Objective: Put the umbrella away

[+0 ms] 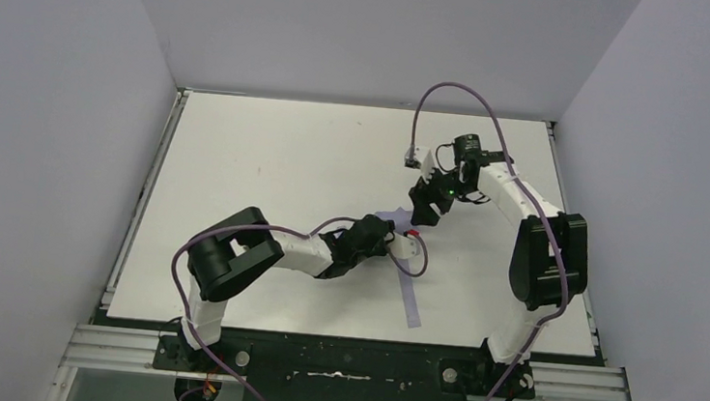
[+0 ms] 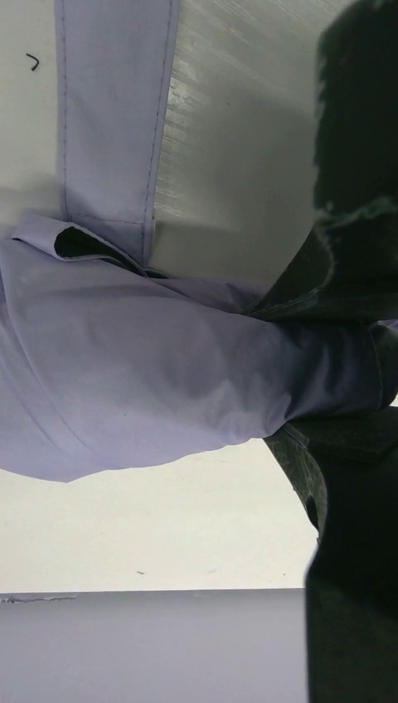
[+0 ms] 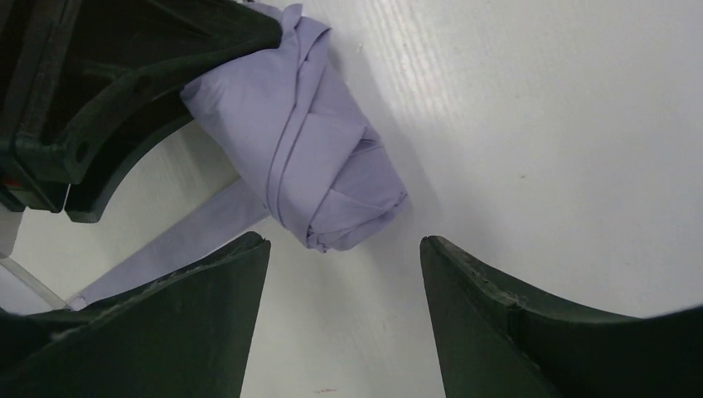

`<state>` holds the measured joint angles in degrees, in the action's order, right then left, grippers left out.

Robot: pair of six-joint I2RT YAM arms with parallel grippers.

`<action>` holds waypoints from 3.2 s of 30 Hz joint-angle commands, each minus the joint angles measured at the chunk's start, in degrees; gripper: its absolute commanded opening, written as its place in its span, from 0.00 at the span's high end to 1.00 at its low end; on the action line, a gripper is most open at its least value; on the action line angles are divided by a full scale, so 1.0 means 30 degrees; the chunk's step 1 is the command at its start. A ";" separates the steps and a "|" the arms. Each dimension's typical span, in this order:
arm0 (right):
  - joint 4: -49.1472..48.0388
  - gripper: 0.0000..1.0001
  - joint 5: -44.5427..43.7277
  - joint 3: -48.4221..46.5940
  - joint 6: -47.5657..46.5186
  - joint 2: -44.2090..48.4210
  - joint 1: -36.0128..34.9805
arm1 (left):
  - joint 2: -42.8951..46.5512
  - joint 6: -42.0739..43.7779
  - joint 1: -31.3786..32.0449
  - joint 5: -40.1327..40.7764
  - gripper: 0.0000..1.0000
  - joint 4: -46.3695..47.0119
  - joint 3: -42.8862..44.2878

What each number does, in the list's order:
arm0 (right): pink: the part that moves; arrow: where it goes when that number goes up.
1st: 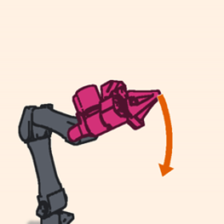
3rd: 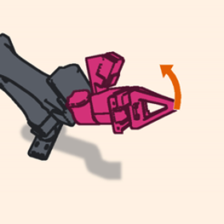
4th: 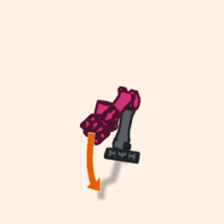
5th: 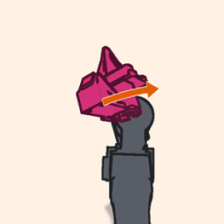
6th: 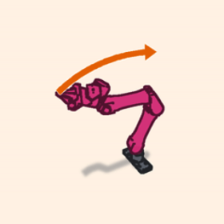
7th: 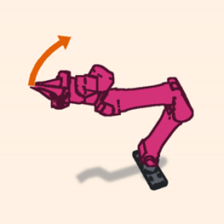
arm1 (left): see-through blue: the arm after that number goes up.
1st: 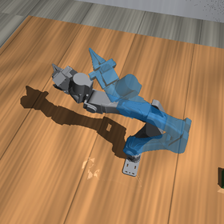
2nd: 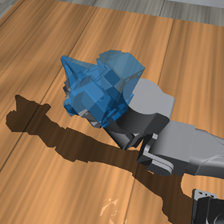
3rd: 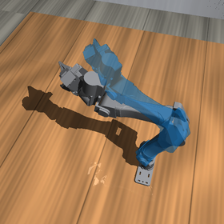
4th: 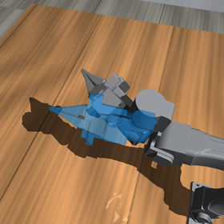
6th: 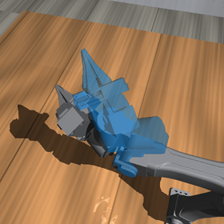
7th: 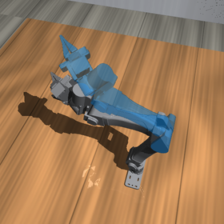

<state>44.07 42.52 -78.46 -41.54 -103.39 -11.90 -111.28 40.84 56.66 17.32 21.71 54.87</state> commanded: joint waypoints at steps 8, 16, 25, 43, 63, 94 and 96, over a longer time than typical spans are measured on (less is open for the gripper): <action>0.2490 0.33 -0.0608 -0.2214 -0.3153 -0.1394 -0.1298 | -0.0952 0.1004 0.0587 -0.1495 1.00 -0.1994 -0.0973; 0.4586 0.52 -0.1620 -0.3642 -0.3171 -0.4081 -0.1519 | -0.0982 0.0757 0.0590 -0.1237 1.00 -0.1866 -0.0812; 0.3734 0.83 -0.3410 -0.3144 -0.2005 -0.4916 -0.1512 | -0.0159 0.0066 0.0530 -0.0970 1.00 -0.1641 -0.0716; -0.2599 0.88 -0.5231 0.2841 -0.1250 -0.1029 -0.2268 | 0.8970 -0.4820 0.0023 -0.3308 0.46 -0.4332 -0.1919; -1.2127 0.89 -0.9118 1.1554 -0.0641 0.4788 -0.5423 | 0.8551 -1.0624 -0.7482 -1.2751 0.30 -0.7976 0.2657; -1.2846 0.91 -1.1013 1.3693 -0.0019 0.6491 -0.7312 | -0.2836 -1.1427 -0.7971 -1.9902 0.11 -1.1723 0.9834; -1.3015 0.91 -1.0984 1.3701 0.0115 0.6412 -0.7312 | -0.2903 -1.1129 -0.7841 -2.0247 0.11 -1.2039 0.9794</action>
<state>1.80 8.91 -39.09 -42.76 -83.77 -33.26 -119.39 6.22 32.25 -39.83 -13.87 81.52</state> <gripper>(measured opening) 0.259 0.889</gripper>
